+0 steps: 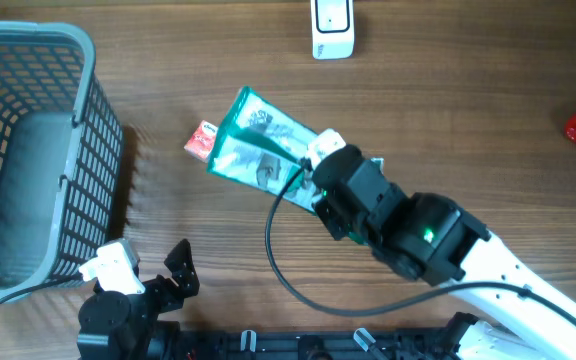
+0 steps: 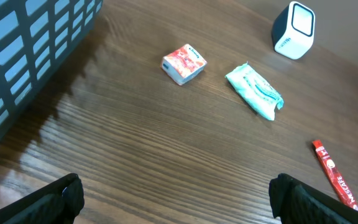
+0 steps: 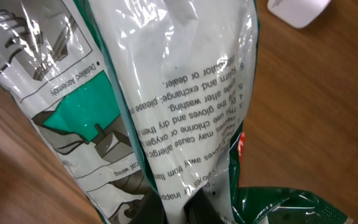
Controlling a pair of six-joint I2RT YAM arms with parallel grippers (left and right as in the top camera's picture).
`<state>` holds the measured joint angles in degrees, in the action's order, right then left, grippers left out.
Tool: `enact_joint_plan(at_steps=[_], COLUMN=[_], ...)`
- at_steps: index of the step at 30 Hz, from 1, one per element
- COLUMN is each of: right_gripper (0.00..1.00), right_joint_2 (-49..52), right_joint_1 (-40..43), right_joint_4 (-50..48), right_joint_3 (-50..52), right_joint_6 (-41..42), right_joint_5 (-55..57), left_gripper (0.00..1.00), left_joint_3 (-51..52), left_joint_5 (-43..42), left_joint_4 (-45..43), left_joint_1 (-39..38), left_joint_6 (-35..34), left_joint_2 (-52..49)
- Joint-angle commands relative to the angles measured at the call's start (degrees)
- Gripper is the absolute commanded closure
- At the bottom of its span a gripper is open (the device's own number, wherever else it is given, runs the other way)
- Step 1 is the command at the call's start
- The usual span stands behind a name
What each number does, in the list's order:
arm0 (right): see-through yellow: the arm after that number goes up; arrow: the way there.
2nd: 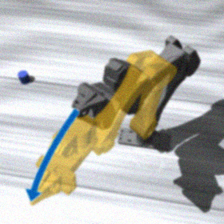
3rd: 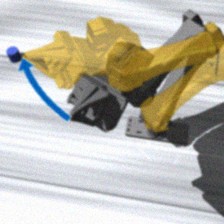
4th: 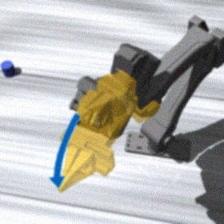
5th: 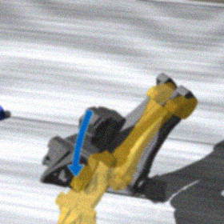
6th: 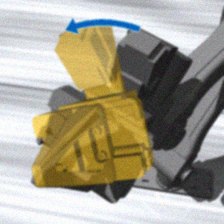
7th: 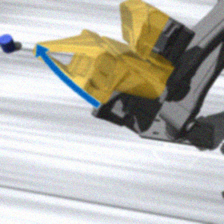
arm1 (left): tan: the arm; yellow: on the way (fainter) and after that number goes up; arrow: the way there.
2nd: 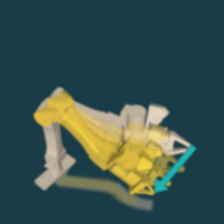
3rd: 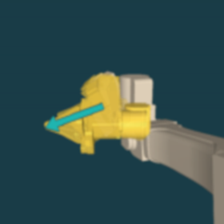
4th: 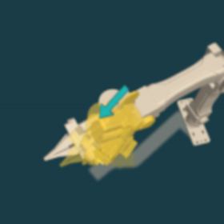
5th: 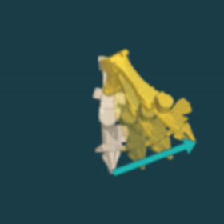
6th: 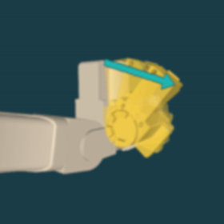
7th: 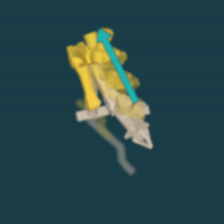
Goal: Scan the item barcode
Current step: 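Lift the gloves bag up toward the white scanner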
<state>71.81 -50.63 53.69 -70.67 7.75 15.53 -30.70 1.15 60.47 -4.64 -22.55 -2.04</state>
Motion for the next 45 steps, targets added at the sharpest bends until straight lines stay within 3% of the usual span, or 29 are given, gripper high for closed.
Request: enact_joint_plan(at_steps=[1,11,14,17,21,24,29,31,33,34,37,38,40,41,43,44,45], right_gripper=[0.95,0.95,0.95,0.96,0.96,0.96,0.96,0.96,0.96,0.96,0.96,0.96,0.96,0.96,0.96,0.96,0.96], right_joint_2=[-1.14,-3.04,-3.02,-2.78,-2.73,-1.25,10.01,17.94,24.22,30.05,39.17,42.69,47.04,48.17,49.09,49.16,49.16], right_joint_1=[-2.36,-5.03,-4.94,-2.58,6.95,17.86,33.79,36.59,37.27,37.42,37.55,38.05,39.71,40.79,42.95,43.82,44.74], right_joint_4=[2.58,4.02,3.43,1.11,-2.14,-5.55,-10.91,-20.41,-32.48,-45.24,-73.57,-88.96,-110.27,-114.68,-115.08,-114.51,-115.47], right_joint_3=[-0.57,-0.59,-0.57,-0.57,-0.57,-0.57,-0.46,-0.46,-0.55,-0.55,-0.55,-0.55,-0.55,-0.55,-0.5,-0.5,-0.5], right_joint_6=[3.67,6.1,5.81,5.99,5.7,1.7,-0.24,2.23,13.31,26.67,53.7,66.79,91.01,101.61,110.92,110.42,104.21], right_joint_5=[4.42,3.87,-2.51,-15.89,-33.18,-53.64,-84.21,-102.42,-108.48,-108.45,-108.45,-108.41,-106.12,-105.53,-103.62,-101.26,-96.7], left_gripper=[0.0,0.0,0.0,0.0,0.0,0.0,0.0,0.0,0.0,0.0,0.0,0.0,0.0,0.0,0.0,0.0,0.0], left_joint_3=[0.07,0.07,0.07,0.07,0.07,0.07,0.07,0.07,0.07,0.07,0.07,0.07,0.07,0.07,0.07,0.07,0.07], left_joint_5=[-0.24,-0.24,-0.24,-0.26,-0.24,-0.24,-0.24,-0.24,-0.24,-0.24,-0.24,-0.24,-0.24,-0.24,-0.24,-0.24,-0.24], left_joint_4=[-0.09,-0.09,-0.09,-0.09,-0.09,-0.09,-0.09,-0.09,-0.09,-0.09,-0.09,-0.09,-0.09,-0.09,-0.09,-0.09,-0.09], left_joint_1=[0.37,0.37,0.37,0.37,0.37,0.37,0.37,0.37,0.37,0.37,0.37,0.37,0.37,0.37,0.37,0.37,0.37], left_joint_6=[1.14,1.14,1.14,1.14,1.14,1.14,1.14,1.14,1.14,1.14,1.14,1.14,1.14,1.14,1.14,1.14,1.14], left_joint_2=[-0.02,-0.02,-0.02,-0.02,-0.02,-0.02,-0.02,-0.02,-0.02,-0.02,-0.02,-0.02,-0.02,-0.02,-0.02,-0.02,-0.02])
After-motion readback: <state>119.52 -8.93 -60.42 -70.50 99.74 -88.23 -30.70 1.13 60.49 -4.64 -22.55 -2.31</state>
